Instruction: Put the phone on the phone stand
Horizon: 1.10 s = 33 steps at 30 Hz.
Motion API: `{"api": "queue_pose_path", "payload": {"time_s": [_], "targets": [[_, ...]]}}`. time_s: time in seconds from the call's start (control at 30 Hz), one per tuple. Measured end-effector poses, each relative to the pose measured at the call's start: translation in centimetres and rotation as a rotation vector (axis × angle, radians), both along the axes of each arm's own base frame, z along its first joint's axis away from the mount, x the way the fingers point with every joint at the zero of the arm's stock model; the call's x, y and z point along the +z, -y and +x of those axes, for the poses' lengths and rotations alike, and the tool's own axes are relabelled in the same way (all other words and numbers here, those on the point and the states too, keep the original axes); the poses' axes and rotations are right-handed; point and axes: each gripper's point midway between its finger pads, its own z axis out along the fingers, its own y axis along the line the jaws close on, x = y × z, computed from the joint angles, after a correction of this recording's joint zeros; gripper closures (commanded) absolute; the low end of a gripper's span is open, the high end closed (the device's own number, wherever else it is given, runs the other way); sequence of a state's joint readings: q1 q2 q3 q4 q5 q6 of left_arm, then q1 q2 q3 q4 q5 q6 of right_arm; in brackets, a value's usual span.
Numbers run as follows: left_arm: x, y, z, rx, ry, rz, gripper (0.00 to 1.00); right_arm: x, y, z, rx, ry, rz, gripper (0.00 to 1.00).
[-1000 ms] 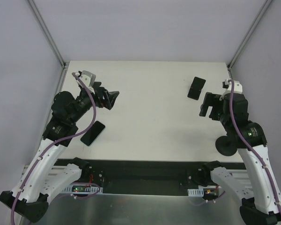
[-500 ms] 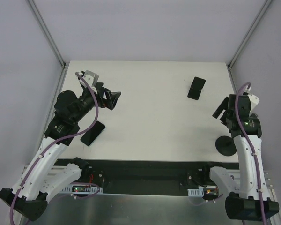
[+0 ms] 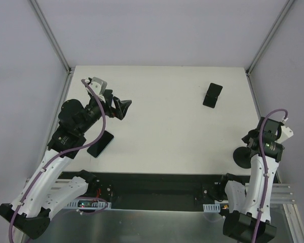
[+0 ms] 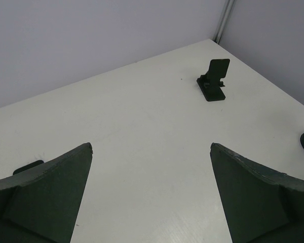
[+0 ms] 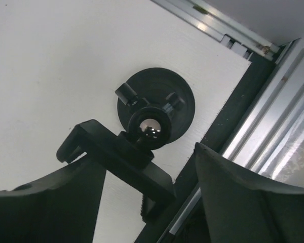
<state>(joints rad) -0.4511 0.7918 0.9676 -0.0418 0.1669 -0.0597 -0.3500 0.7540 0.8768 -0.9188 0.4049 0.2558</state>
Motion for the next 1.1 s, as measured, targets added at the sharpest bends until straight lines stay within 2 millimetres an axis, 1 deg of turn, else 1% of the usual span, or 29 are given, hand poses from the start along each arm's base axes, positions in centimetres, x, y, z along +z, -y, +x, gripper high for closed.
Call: {"api": "queue_pose_path", "payload": {"time_s": [0.07, 0.17, 0.2, 0.27, 0.3, 0.33, 0.37, 0.5, 0.53, 0.6, 0.67, 0.7, 0.73, 0.8, 0.9, 1.0, 1.07, 1.1], "targets": [[0.1, 0.0, -0.1, 0.0, 0.002, -0.001, 0.01, -1.3, -0.4, 0.0, 0.009, -0.021, 0.027, 0.34], [0.1, 0.0, -0.1, 0.0, 0.002, -0.001, 0.01, -2.5, -0.6, 0.2, 0.016, -0.042, 0.049, 0.47], [0.1, 0.0, -0.1, 0.002, 0.003, -0.001, 0.01, -2.7, -0.6, 0.4, 0.019, -0.042, 0.052, 0.59], [0.1, 0.0, -0.1, 0.003, 0.002, -0.001, 0.01, -2.7, -0.6, 0.8, 0.035, -0.035, 0.052, 0.74], [0.1, 0.0, -0.1, 0.003, 0.002, -0.001, 0.01, -2.6, -0.5, 1.1, 0.041, -0.028, 0.048, 0.84], [0.1, 0.0, -0.1, 0.003, 0.002, -0.001, 0.01, -2.6, -0.6, 1.4, 0.055, -0.018, 0.053, 0.89], [0.0, 0.0, -0.1, 0.003, 0.002, -0.001, 0.01, -2.5, -0.8, 1.6, 0.07, -0.011, 0.056, 0.99], [-0.1, 0.1, 0.0, 0.003, -0.002, 0.001, 0.01, -2.6, -1.8, 2.5, 0.175, -0.011, 0.066, 0.99], [-0.1, 0.1, 0.1, 0.003, -0.004, 0.001, 0.01, -2.6, -2.5, 2.9, 0.23, -0.012, 0.063, 0.99], [-0.3, 0.2, 0.2, 0.003, -0.009, 0.004, 0.01, -2.6, -4.6, 4.1, 0.366, -0.012, 0.063, 0.99], [-0.5, 0.2, 0.3, 0.003, -0.015, 0.007, 0.01, -2.6, -7.8, 5.5, 0.554, -0.02, 0.051, 0.99], [-0.6, 0.3, 0.5, 0.003, -0.019, 0.009, 0.01, -2.6, -10.2, 6.3, 0.676, -0.017, 0.053, 0.99], [-0.8, 0.3, 0.6, 0.003, -0.024, 0.011, 0.01, -2.7, -11.7, 6.8, 0.755, -0.017, 0.053, 0.99], [-1.1, 0.4, 0.8, 0.003, -0.033, 0.016, 0.01, -2.7, -15.9, 7.7, 0.957, -0.029, 0.051, 0.99], [-1.6, 0.6, 1.1, 0.003, -0.047, 0.023, 0.01, -2.6, -21.5, 8.4, 1.192, -0.061, 0.022, 0.99], [-2.0, 0.7, 1.4, 0.007, -0.06, 0.03, 0.01, -2.6, -26.1, 8.6, 1.355, -0.07, -0.005, 0.99], [-2.2, 0.7, 1.6, 0.009, -0.067, 0.033, 0.01, -2.6, -28.3, 8.6, 1.421, -0.058, -0.007, 0.99], [-2.4, 0.8, 1.7, 0.01, -0.071, 0.036, 0.01, -2.6, -29.0, 8.7, 1.44, -0.052, -0.005, 0.99]]}}
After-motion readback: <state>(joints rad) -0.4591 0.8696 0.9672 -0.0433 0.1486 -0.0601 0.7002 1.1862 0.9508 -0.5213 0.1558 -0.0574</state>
